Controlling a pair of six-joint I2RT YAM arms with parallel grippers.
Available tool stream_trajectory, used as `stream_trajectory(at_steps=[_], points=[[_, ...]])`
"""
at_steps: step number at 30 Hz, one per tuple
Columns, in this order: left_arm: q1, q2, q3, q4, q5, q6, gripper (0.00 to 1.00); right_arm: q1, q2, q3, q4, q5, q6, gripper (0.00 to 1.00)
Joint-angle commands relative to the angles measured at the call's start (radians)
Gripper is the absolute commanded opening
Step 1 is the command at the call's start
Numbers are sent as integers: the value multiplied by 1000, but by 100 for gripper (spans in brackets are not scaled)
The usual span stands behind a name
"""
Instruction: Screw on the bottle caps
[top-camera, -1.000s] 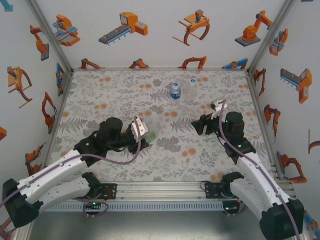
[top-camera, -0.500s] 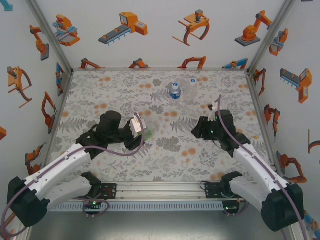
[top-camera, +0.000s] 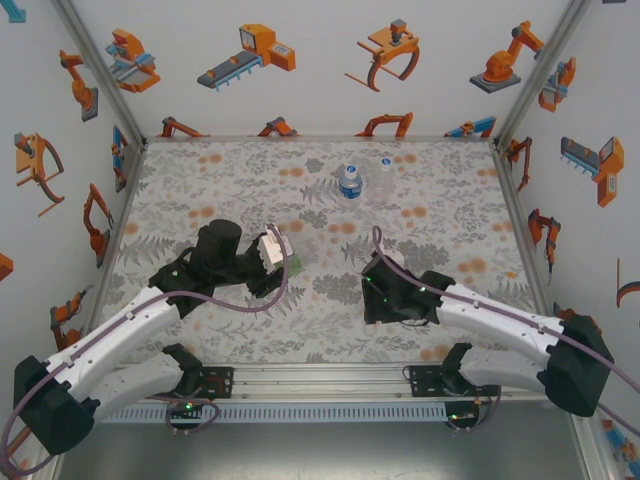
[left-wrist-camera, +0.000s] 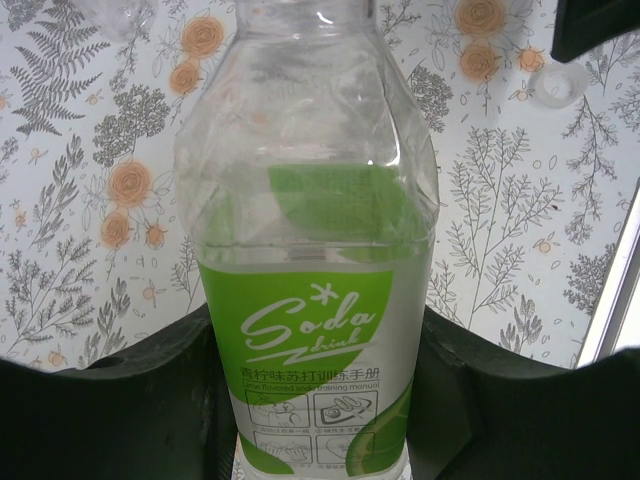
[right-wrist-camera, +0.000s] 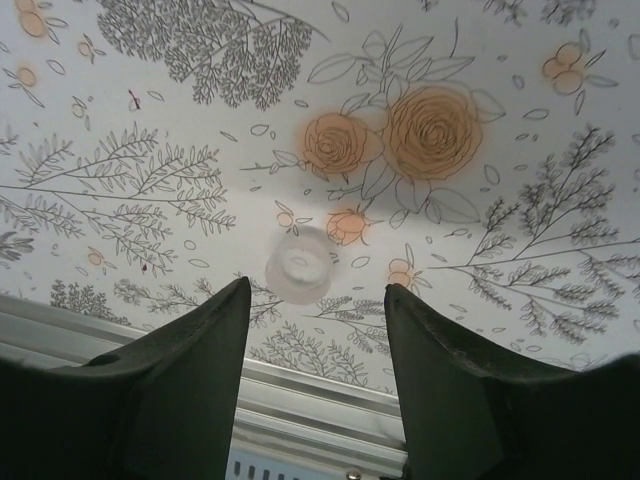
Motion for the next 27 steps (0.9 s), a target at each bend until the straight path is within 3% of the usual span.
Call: stream_trajectory(at_steps=[1,9,27], points=[[6,-10,19,3,18,23,18,28,57,33,-32,82,96,54],[6,-13,11,11,25,27,21,41,130,-3,78,36,138,52],[7,15,27,-9,43,26,24,100,199,-29,81,27,189,44]])
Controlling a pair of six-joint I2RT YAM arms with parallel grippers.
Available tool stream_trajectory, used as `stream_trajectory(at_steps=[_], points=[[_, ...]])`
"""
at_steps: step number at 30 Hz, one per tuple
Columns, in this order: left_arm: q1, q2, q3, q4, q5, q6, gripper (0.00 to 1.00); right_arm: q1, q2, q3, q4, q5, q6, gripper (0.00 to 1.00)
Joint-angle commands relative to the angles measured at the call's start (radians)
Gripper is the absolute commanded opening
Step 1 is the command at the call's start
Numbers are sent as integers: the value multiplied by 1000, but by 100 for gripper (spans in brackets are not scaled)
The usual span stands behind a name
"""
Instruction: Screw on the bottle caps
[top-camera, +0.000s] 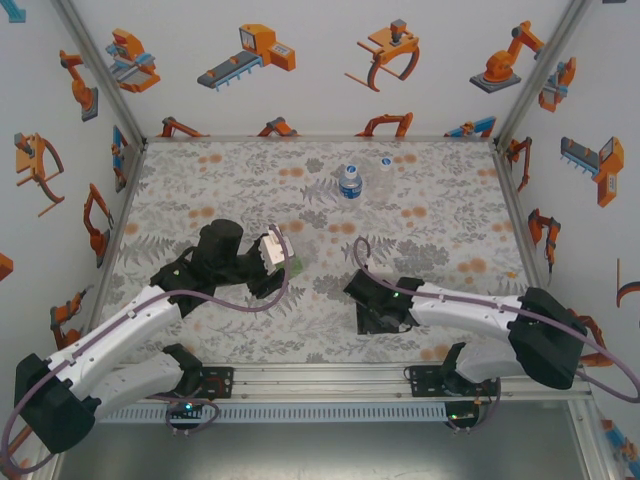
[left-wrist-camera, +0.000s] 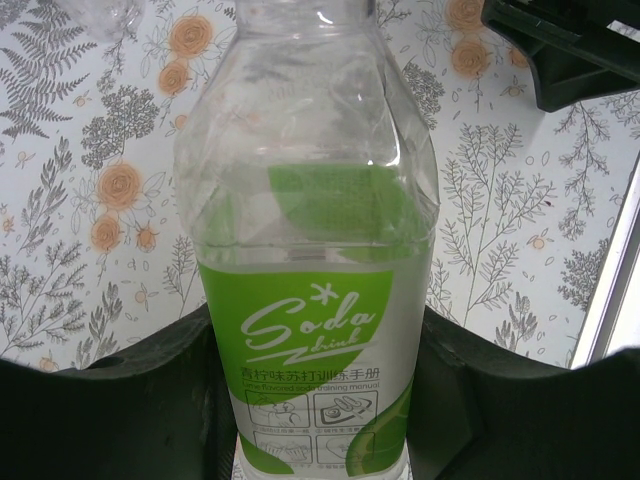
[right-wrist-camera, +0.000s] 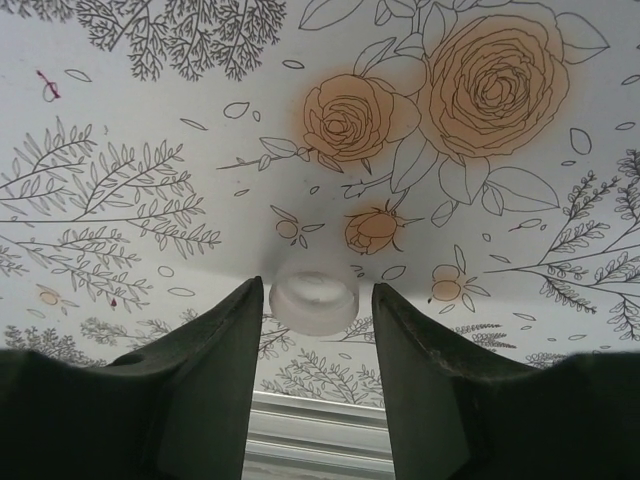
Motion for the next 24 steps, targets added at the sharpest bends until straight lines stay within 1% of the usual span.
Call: stream_trajectory(at_steps=[1,3,7,11,13,18,24], points=[[7,3,28,-6,23,19,25,9,17,5,2,14,16,43],[6,4,29,-5,21,20,26,8,22,8,3,17,16,41],[6,8,31,-8,21,20,26,8,17,11,1,31,16,32],[7,10,33,-13,18,20,26,5,6,29,2,47,-23,24],[7,9,33,-13,14,20,26,-11,13,51,-7,54,-55,23],[7,11,34,-9,18,16,26,-118,52,111,-5,15,-161,23],[6,12,42,-19,-6,15,25,-261,157,226,11,-58,-325,24]])
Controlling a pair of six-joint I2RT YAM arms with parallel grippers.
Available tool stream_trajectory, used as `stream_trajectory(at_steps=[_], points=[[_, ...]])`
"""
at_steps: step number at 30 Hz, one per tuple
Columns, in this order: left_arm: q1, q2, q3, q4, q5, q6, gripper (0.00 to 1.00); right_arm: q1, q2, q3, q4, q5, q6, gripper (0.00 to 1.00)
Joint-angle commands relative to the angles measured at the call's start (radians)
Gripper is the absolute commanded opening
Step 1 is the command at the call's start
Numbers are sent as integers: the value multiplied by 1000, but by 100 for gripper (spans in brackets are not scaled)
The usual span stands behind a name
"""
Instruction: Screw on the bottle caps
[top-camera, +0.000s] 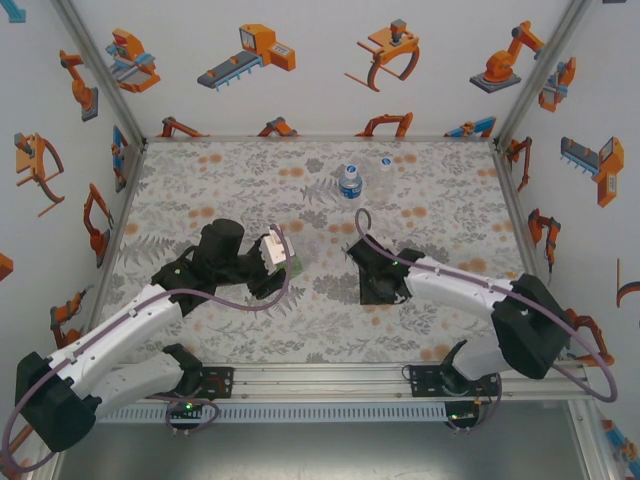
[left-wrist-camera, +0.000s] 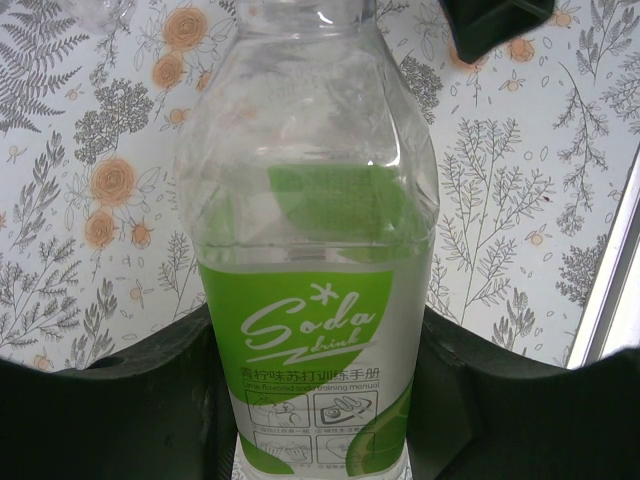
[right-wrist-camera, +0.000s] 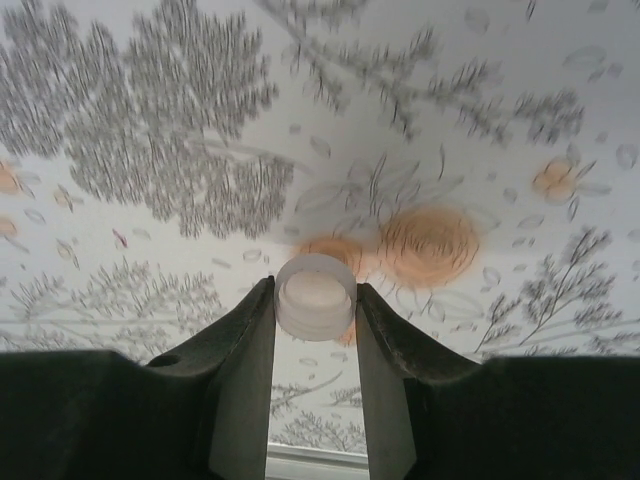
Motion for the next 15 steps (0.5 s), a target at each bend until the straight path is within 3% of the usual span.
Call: stream_trajectory(at_steps=[1,8,15], points=[[7,2,36,-10,-6,15,25,-55,60,74,5,-40,-134,24],[7,7,42,-19,3,16,25,-141,222,199,18,-74,-219,27],[5,17,51,-36,-6,15,25,-154,315,230,35,-91,-238,35]])
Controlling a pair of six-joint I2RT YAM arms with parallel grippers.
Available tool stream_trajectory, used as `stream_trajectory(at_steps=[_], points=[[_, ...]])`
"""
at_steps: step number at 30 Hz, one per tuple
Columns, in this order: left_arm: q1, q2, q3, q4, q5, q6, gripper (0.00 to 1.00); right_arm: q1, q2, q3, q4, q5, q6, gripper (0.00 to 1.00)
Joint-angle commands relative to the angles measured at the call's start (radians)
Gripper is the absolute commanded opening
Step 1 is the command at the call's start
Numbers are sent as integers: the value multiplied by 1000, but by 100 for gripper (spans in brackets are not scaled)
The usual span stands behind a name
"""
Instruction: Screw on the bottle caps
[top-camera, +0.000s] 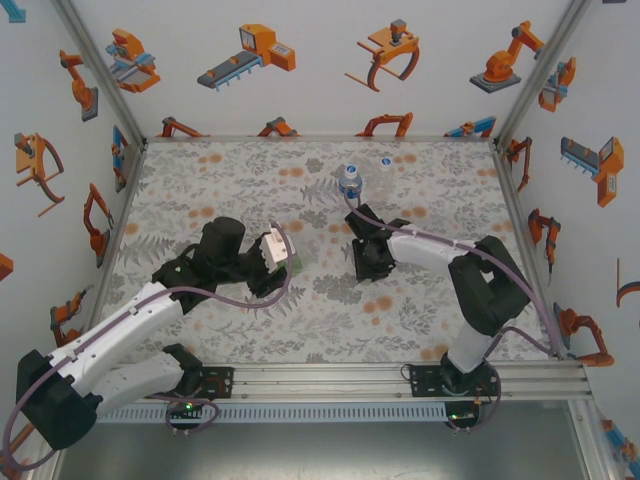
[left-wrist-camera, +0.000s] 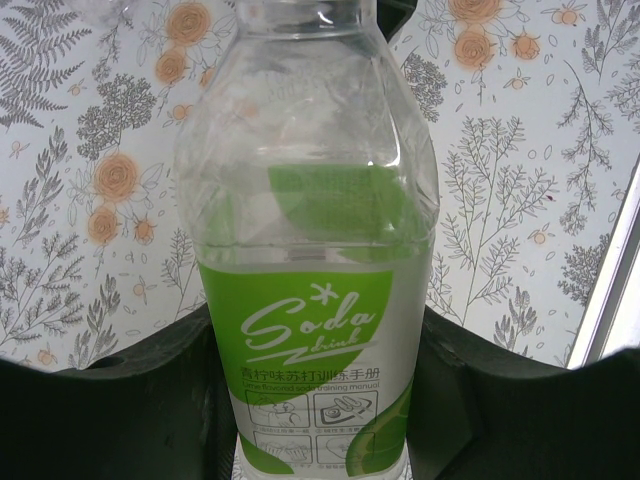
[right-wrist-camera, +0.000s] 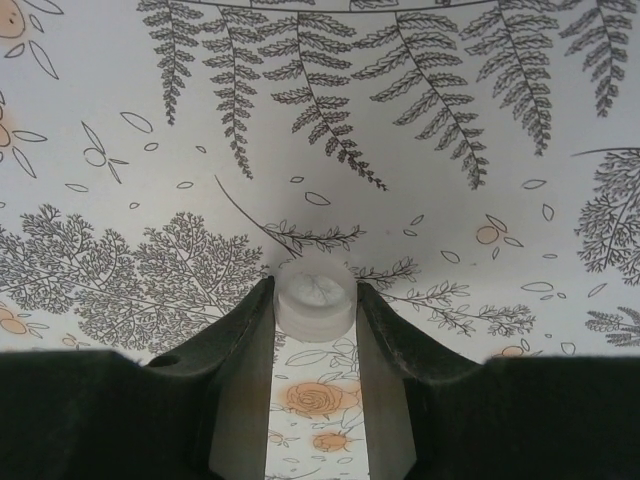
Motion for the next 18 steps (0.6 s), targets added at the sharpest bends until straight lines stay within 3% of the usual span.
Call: stream_trajectory(at_steps=[1,7,18], points=[[5,3,31,-20,5,14,25,-3,32,21,-4,-19,-30,37],[4,12,35,-19,3,15,25,-1,-15,28,-26,0,-33,44],[3,18,37,-21,-1,16,26,-1,-63,34,-31,-34,-19,46]])
